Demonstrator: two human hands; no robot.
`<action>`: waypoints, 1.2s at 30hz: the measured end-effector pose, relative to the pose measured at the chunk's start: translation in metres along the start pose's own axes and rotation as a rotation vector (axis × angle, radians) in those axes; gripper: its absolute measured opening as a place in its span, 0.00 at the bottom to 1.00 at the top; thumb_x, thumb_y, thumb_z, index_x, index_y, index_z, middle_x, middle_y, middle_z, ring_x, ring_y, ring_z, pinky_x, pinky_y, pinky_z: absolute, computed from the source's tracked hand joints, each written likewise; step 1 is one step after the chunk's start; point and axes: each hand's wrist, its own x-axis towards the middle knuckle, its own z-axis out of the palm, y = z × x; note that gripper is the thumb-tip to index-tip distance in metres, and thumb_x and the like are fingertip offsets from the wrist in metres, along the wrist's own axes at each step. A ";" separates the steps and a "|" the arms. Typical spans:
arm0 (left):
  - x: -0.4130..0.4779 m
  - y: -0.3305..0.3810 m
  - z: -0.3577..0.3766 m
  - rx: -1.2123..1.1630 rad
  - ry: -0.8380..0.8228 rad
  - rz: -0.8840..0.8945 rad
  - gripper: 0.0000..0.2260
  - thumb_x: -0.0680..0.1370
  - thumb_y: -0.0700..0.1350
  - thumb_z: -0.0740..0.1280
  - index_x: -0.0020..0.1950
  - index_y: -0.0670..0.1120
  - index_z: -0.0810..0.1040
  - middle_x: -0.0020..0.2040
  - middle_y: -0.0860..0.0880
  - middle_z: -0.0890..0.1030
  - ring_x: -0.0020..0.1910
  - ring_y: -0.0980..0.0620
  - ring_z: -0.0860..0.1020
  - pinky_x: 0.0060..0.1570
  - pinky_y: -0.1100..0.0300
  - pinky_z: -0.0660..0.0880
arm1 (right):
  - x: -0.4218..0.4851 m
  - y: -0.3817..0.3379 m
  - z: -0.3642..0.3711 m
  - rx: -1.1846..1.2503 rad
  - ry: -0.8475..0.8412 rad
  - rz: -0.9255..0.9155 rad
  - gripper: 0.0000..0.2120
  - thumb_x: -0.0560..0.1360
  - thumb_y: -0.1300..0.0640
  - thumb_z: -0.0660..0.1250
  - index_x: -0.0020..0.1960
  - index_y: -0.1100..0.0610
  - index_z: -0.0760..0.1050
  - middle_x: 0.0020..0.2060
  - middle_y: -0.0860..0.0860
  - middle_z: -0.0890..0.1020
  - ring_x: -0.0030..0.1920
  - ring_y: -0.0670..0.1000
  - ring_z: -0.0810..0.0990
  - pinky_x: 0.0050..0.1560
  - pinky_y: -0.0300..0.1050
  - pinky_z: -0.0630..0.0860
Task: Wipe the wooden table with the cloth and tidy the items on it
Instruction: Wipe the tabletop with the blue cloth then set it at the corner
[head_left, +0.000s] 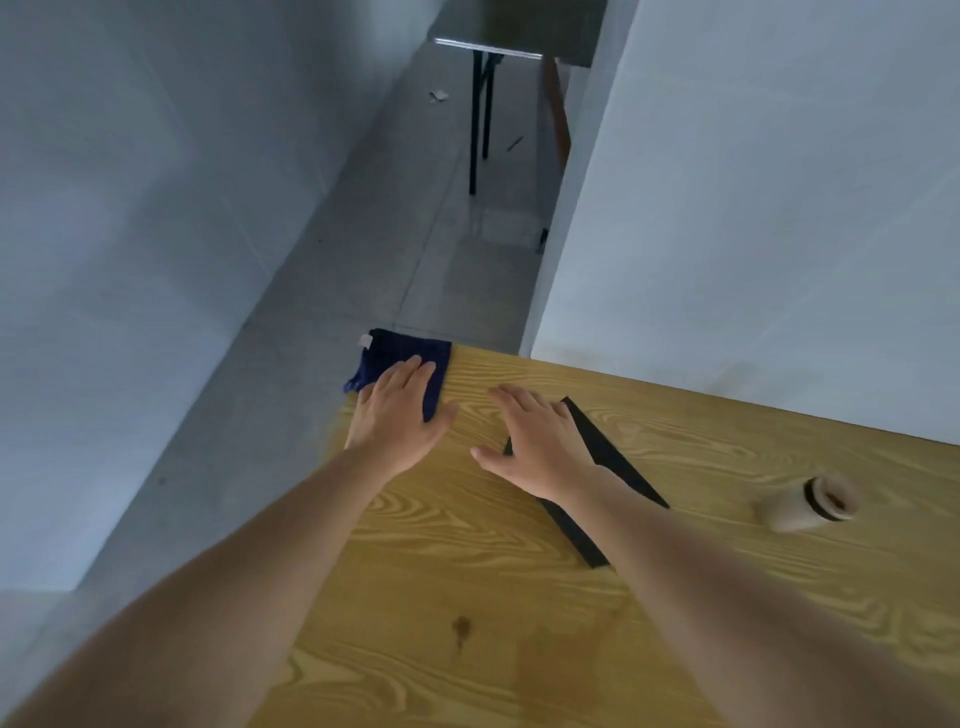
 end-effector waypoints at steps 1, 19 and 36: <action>0.003 -0.014 0.001 0.001 -0.007 -0.009 0.36 0.82 0.68 0.55 0.85 0.51 0.57 0.86 0.51 0.55 0.85 0.48 0.53 0.81 0.45 0.53 | 0.008 -0.007 0.009 0.002 -0.014 0.006 0.40 0.78 0.33 0.65 0.82 0.51 0.59 0.81 0.48 0.65 0.81 0.52 0.62 0.79 0.58 0.60; 0.126 -0.099 0.070 0.091 -0.179 0.057 0.35 0.82 0.69 0.51 0.86 0.58 0.47 0.87 0.48 0.42 0.85 0.45 0.39 0.82 0.39 0.41 | 0.017 -0.031 0.159 0.008 -0.115 0.252 0.48 0.76 0.27 0.60 0.85 0.49 0.46 0.85 0.45 0.46 0.84 0.48 0.40 0.80 0.50 0.40; 0.102 -0.122 0.109 0.248 -0.045 0.103 0.36 0.78 0.76 0.41 0.85 0.63 0.46 0.87 0.48 0.46 0.85 0.40 0.43 0.81 0.36 0.41 | 0.002 -0.028 0.182 -0.049 0.005 0.230 0.49 0.74 0.23 0.56 0.85 0.50 0.50 0.85 0.47 0.49 0.84 0.49 0.42 0.82 0.54 0.44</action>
